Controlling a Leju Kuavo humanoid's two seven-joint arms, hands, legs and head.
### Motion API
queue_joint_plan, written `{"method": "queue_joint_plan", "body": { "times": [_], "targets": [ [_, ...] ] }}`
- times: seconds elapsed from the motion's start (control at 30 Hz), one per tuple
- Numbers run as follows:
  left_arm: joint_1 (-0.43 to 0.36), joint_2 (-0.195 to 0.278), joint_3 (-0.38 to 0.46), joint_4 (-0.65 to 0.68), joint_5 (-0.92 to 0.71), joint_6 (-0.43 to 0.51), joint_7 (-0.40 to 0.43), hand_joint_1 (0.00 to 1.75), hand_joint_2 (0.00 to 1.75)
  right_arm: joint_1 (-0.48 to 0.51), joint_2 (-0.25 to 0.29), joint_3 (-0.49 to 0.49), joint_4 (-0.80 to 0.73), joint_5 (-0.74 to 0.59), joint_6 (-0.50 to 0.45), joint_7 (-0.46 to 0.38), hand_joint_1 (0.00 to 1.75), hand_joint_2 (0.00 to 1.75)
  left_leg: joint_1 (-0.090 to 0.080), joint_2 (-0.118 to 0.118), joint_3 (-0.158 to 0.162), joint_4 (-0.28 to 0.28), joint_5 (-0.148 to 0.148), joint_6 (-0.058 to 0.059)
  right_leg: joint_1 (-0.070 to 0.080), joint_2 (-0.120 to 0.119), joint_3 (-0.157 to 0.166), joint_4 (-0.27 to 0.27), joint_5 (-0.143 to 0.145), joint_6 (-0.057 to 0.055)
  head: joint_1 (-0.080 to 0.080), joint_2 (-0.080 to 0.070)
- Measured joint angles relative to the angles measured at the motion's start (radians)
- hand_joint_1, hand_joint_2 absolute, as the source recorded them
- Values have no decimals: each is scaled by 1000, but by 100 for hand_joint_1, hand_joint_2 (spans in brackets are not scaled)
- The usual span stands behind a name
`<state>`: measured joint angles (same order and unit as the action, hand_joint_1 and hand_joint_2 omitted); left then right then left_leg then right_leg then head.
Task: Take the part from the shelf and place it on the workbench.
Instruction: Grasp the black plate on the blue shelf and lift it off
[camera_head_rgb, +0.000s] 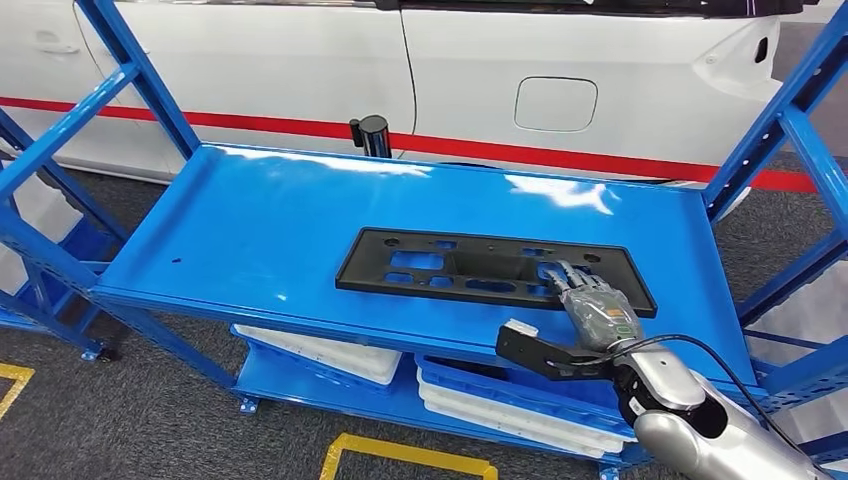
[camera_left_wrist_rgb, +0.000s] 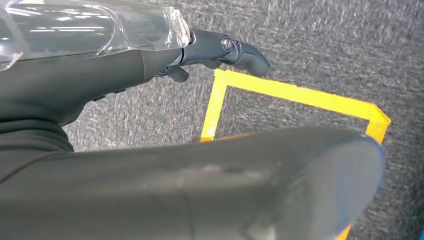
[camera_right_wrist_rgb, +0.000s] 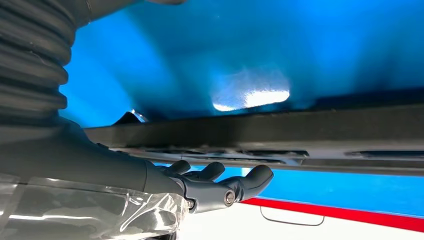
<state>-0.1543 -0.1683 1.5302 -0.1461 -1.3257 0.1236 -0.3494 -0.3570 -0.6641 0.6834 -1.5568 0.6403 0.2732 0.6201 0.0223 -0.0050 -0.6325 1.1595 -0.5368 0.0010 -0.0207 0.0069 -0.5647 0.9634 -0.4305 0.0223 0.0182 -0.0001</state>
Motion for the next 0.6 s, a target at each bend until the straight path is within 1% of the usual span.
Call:
{"method": "queue_joint_plan", "body": {
  "times": [0.03, 0.07, 0.1, 0.13, 0.17, 0.2, 0.23, 0.27, 0.3, 0.37, 0.4, 0.43, 0.47, 0.5, 0.53, 0.57, 0.6],
  "targets": [
    [1, 0, 0, 0, 0, 0, 0, 0, 0, 0, 0, 5, 0, 2, -4, 0, 0, 175, -2, 0, -31, 65, -23, 1, 3, 0, -1, 0, 0, -2, 0, 0],
    [2, 0, 0, 0, -1, 0, 0, 0, 0, -1, 0, 9, 0, 5, -10, 0, 0, 175, -5, 0, -48, 99, -29, 4, 6, 0, -1, 0, 0, -3, -1, 0],
    [2, 0, 0, 0, -2, 0, 0, 0, 0, -1, 0, 14, 0, 8, -18, 0, 0, 175, -8, 0, -46, 92, -16, 10, 9, 0, -1, 0, 0, -3, -1, 0],
    [2, 0, 0, 0, -3, 0, 0, 0, 0, -1, 0, 18, 0, 11, -28, -1, 0, 175, -12, 0, -24, 43, 13, 17, 12, 0, 0, 0, 0, -4, -1, 0],
    [2, 0, 0, 0, -4, 0, 0, 0, 0, -1, 0, 20, 0, 14, -37, -1, 0, 175, -17, 0, 13, -33, 48, 28, 14, 0, 1, 0, 0, -4, -1, 0],
    [1, 1, 0, 0, -5, 0, 0, 0, 0, -1, 1, 23, 0, 16, -46, -2, 0, 175, -23, 0, 48, -107, 77, 38, 18, 0, 2, 1, 0, -3, -1, 0],
    [0, 2, 0, 0, -6, 0, 0, 0, 0, -2, 1, 26, 1, 19, -53, -2, 0, 175, -28, 0, 72, -163, 96, 47, 20, -1, 2, 1, 0, -1, -1, 0],
    [0, 2, 0, 0, -6, 0, 0, 0, 0, -3, 2, 29, 2, 20, -59, -3, 0, 175, -32, 1, 84, -193, 104, 53, 20, -2, 1, 1, 0, 1, -1, 0],
    [0, 3, 0, 0, -6, 1, 0, 0, 0, -3, 3, 32, 2, 21, -63, -3, 0, 175, -35, 1, 84, -200, 104, 56, 20, -3, 0, -1, 1, 6, -1, 0],
    [0, 4, 0, 0, -7, 1, 0, 0, 0, -3, 3, 37, 3, 24, -68, -4, 0, 175, -32, 0, 86, -210, 114, 62, 19, -5, 1, -3, 1, 16, -1, 0],
    [0, 4, 0, 0, -7, 1, 0, 0, 0, -3, 2, 39, 3, 26, -70, -4, 0, 175, -29, -1, 90, -218, 120, 66, 18, -6, -4, 9, -9, 21, 0, 0],
    [0, 4, 0, 0, -7, 2, 0, 0, 0, -4, 2, 40, 4, 29, -72, -4, 0, 175, -26, -1, 93, -226, 126, 69, 18, -6, -17, 39, -30, 26, 1, 0],
    [0, 4, 0, 0, -7, 2, 1, 0, 0, -5, 2, 41, 4, 33, -76, -4, 0, 175, -24, -1, 96, -230, 130, 70, 16, -6, -41, 94, -61, 30, 3, 0],
    [0, 4, 0, 0, -7, 2, 1, 0, 0, -4, 2, 43, 5, 39, -80, -5, 0, 175, -24, -1, 96, -230, 131, 71, 14, -6, -73, 163, -96, 34, 4, 0],
    [0, 4, 0, 0, -7, 2, 1, 0, 0, -4, 3, 45, 6, 45, -86, -5, 0, 175, -24, -1, 96, -230, 131, 72, 11, -6, -104, 229, -121, 39, 5, 0],
    [1, 4, 0, 0, -7, 2, 1, 0, 0, -3, 4, 47, 7, 52, -92, -5, 0, 175, -24, -1, 96, -230, 130, 72, 9, -6, -126, 273, -132, 42, 5, 0],
    [1, 4, 0, 0, -7, 2, 1, 0, 0, -2, 5, 49, 9, 57, -97, -5, 0, 175, -24, -1, 96, -230, 130, 71, 7, -6, -129, 278, -123, 45, 5, 0]
  ]
}}
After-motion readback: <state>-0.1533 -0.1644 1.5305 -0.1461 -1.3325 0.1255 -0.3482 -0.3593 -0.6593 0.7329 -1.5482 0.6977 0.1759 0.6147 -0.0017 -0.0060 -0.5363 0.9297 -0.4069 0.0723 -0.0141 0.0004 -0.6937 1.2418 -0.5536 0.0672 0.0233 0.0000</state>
